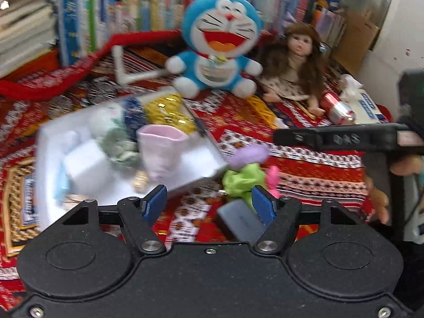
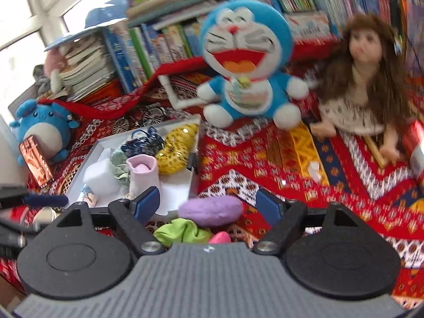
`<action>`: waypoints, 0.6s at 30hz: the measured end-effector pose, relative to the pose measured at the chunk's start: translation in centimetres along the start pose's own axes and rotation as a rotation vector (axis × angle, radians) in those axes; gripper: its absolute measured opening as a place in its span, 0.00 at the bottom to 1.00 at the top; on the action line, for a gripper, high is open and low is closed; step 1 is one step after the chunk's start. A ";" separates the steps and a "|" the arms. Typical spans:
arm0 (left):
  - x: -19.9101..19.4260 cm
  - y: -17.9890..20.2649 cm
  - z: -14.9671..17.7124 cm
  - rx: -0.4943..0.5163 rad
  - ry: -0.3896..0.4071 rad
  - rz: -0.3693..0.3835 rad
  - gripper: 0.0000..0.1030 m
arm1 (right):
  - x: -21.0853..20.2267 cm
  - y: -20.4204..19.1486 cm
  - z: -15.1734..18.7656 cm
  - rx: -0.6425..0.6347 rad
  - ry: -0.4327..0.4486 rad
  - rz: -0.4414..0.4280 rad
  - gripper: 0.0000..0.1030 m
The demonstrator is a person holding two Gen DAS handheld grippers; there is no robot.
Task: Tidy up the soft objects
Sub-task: 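Open both grippers and withdraw them from the tray, then grasp the green scrunchie and pink flower with the left gripper while the right gripper grasps the purple fluffy toy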
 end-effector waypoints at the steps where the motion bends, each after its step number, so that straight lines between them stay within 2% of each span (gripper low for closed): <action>1: 0.4 0.6 -0.1 0.009 -0.005 0.010 0.67 | 0.4 0.4 -0.2 0.026 -0.018 -0.012 0.85; 7: 3.8 3.5 -0.7 0.074 -0.061 0.033 0.67 | 3.5 2.0 -0.7 0.125 -0.147 -0.053 0.85; 13: 7.4 5.5 -0.6 0.120 -0.114 0.038 0.68 | 5.9 1.9 -0.6 0.099 -0.224 -0.034 0.87; 15: 8.3 6.2 -0.5 0.143 -0.124 0.029 0.68 | 6.5 1.8 -0.8 0.081 -0.248 -0.030 0.92; 18: 9.4 6.8 -0.2 0.170 -0.138 0.017 0.71 | 7.4 1.8 -0.8 0.062 -0.274 -0.020 0.93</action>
Point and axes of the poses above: each gripper's, at about its wrist camera, not at the fingertips, and x roughly the way its jaws point, y to its right, z to its underside, the point moved 3 cm from there along x, roughly the way its jaws point, and after that the axes turned 8 degrees about x, right-handed, at the moved point
